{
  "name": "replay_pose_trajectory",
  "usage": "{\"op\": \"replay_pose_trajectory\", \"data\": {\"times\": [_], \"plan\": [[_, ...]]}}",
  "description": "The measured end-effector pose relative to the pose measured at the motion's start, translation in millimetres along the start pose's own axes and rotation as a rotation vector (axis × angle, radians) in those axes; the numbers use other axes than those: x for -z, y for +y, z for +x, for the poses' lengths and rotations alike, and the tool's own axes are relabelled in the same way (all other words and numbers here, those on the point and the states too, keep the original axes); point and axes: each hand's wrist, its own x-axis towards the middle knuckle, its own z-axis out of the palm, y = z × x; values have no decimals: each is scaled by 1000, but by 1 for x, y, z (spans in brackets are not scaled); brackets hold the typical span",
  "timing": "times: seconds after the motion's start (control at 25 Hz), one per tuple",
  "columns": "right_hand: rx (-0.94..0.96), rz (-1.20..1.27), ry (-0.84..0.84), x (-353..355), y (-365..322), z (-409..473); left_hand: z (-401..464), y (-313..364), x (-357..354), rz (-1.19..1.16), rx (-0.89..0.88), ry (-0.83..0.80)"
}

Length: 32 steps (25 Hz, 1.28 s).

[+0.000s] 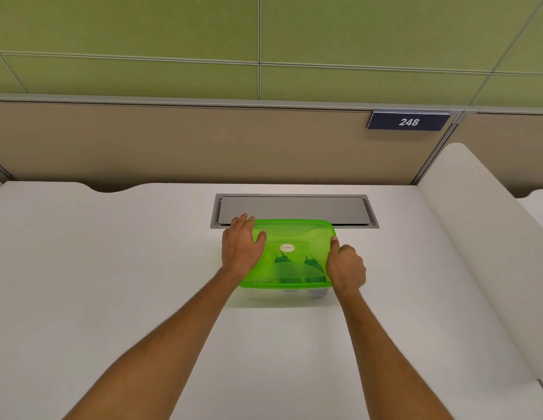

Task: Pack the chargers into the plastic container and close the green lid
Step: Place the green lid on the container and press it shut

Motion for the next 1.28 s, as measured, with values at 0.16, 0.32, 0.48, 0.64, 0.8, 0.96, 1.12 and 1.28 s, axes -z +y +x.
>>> {"op": "replay_pose_trajectory", "data": {"times": [0.16, 0.32, 0.48, 0.64, 0.8, 0.96, 1.12, 1.28], "plan": [[-10, 3, 13, 0, -1, -2, -35, -5, 1, 38, 229, -84], [-6, -8, 25, 0, -1, -3, -51, -11, 3, 44, 386, -28], [3, -19, 29, 0, -1, -3, -55, -15, 2, -80, 422, 70], [4, -18, 28, 0, -1, -2, -57, -14, 1, -231, 433, 167], [3, -16, 27, 1, -2, -4, -59, -14, 0, -278, 440, 206], [5, -16, 28, 5, -5, -8, -59, -13, 3, -168, 408, 161], [-6, -10, -13, 12, -7, -10, -57, -11, 10, 21, 360, 65], [8, -100, -62, 20, -12, -11, -49, -10, 33, 134, 251, 42]]}}
